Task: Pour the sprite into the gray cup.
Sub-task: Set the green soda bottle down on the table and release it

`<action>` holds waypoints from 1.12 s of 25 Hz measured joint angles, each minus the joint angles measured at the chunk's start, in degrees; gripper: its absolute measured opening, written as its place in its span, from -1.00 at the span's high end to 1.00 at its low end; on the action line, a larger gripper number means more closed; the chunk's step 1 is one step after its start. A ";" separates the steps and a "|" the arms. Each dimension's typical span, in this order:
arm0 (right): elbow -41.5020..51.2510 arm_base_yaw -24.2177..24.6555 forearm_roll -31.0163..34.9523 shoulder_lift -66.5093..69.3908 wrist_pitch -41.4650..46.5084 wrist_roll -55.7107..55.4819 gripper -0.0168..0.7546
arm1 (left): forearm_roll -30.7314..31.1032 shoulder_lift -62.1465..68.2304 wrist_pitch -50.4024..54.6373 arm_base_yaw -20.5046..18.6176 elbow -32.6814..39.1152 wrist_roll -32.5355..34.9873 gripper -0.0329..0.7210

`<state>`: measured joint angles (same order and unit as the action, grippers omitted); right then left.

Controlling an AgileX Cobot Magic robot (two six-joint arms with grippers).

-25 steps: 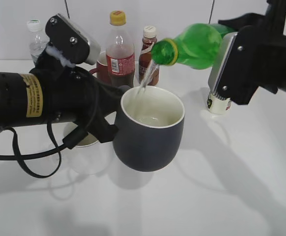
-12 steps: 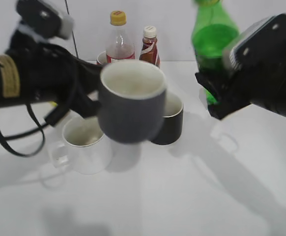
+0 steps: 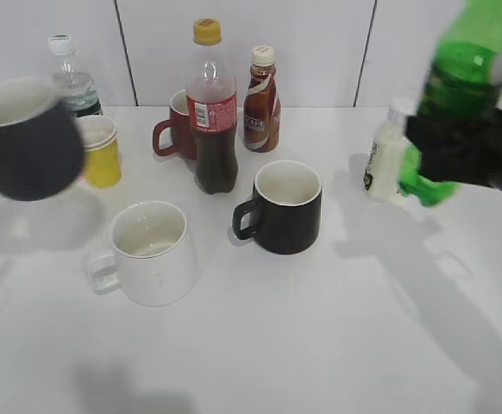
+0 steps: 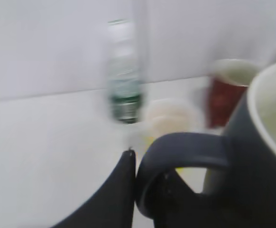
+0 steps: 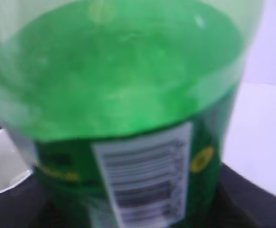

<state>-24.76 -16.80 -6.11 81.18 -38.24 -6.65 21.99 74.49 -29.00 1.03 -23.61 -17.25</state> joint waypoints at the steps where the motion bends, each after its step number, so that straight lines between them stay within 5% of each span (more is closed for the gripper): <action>1: 0.95 0.89 0.11 0.34 -0.98 -0.12 -0.15 | -1.18 1.15 -2.20 -2.18 0.84 1.33 0.75; 12: 2.59 2.58 0.30 15.57 -23.54 -0.24 -0.15 | -15.75 28.03 -30.63 -4.42 1.27 14.68 0.75; 28: 2.59 2.58 0.83 19.41 -26.27 -0.19 -0.13 | -14.43 45.21 -40.32 -4.42 -1.38 15.41 0.69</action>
<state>-22.17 -14.21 -5.28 100.58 -64.51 -6.84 7.57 119.70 -69.32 -3.38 -24.99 -1.83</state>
